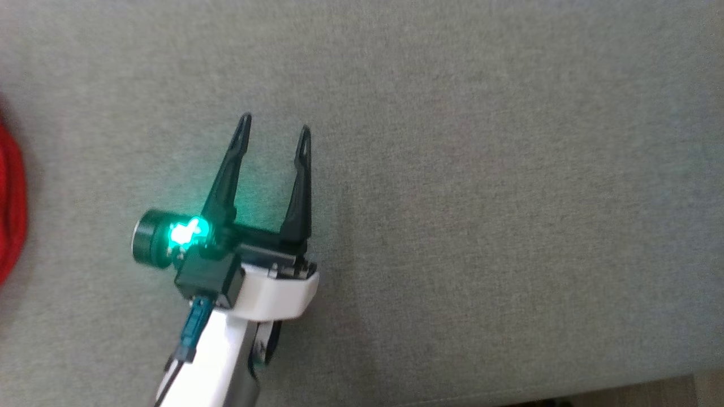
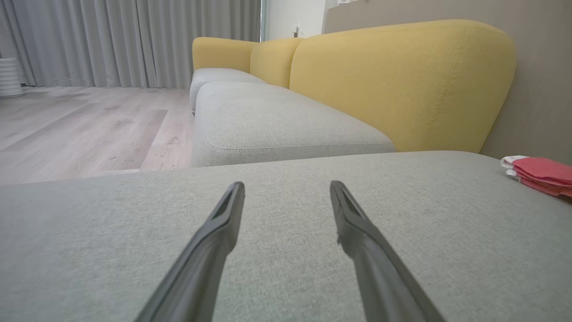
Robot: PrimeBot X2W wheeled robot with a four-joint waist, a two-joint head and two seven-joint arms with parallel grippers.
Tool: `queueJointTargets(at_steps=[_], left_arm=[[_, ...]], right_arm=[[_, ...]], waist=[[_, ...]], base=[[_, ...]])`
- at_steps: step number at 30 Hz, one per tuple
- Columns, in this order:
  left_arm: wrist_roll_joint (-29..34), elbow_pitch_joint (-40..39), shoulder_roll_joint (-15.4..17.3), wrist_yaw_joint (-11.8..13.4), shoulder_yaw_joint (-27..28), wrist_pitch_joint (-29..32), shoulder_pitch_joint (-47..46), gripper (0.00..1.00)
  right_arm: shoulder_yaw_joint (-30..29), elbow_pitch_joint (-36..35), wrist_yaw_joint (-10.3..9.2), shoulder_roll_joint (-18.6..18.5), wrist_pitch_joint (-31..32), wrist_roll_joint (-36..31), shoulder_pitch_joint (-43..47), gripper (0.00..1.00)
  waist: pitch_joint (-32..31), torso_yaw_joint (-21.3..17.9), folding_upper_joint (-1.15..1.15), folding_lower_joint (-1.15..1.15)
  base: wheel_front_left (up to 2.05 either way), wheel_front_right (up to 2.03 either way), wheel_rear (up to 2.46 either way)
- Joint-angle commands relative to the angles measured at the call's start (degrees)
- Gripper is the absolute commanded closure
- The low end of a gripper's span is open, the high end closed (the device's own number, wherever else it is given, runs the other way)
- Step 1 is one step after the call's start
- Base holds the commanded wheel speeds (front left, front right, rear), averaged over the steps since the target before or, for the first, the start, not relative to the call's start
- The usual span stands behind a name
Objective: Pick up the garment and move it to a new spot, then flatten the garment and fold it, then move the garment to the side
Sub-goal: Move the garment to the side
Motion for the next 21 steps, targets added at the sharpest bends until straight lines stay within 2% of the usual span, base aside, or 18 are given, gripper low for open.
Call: queueJointTargets(at_steps=[1,4,7,8,11,16,21], left_arm=[[-0.4,-1.4,0.0,0.3,1.6,-0.2,2.0,0.0],[-0.8,-0.4,0.0,0.7,2.3,-0.2,4.2,0.0],[-2.2,0.3,0.0,1.4,3.1,-0.2,6.7,0.0],[-2.8,0.7,0.0,1.5,3.7,-0.2,8.4,0.0],[-3.1,2.0,0.0,1.4,4.4,-0.2,11.2,0.0],[-3.7,3.7,0.0,2.3,6.0,-0.2,15.4,0.0],[-3.5,4.4,0.0,2.4,7.2,-0.2,18.7,0.0]], right_arm=[[0.3,-2.9,-0.05,0.7,-1.4,-1.0,3.1,0.0],[3.0,-5.3,-0.05,8.0,-3.1,-1.2,5.5,0.0],[6.8,-6.3,-0.05,13.0,-6.5,-1.1,8.3,0.0],[8.8,-5.8,-0.05,15.9,-8.7,-1.3,10.1,0.0],[11.2,-4.7,-0.05,20.4,-10.8,-0.7,13.0,0.0],[14.8,-4.2,-0.05,25.9,-12.2,1.4,18.6,0.0],[15.1,-10.5,-0.05,28.5,-12.3,2.8,26.5,0.0]], waist=[[-3.4,0.9,0.0,0.0],[-7.5,1.4,0.0,0.0],[-11.6,2.1,0.0,0.0],[-14.7,2.6,0.0,0.0],[-19.2,3.3,0.0,0.0],[-26.3,4.3,0.0,0.0],[-31.7,5.5,0.0,0.0]], base=[[0.0,0.0,0.0],[0.0,0.0,0.0],[0.0,0.0,0.0],[0.0,0.0,0.0],[0.0,0.0,0.0],[0.0,0.0,0.0],[0.0,0.0,0.0]])
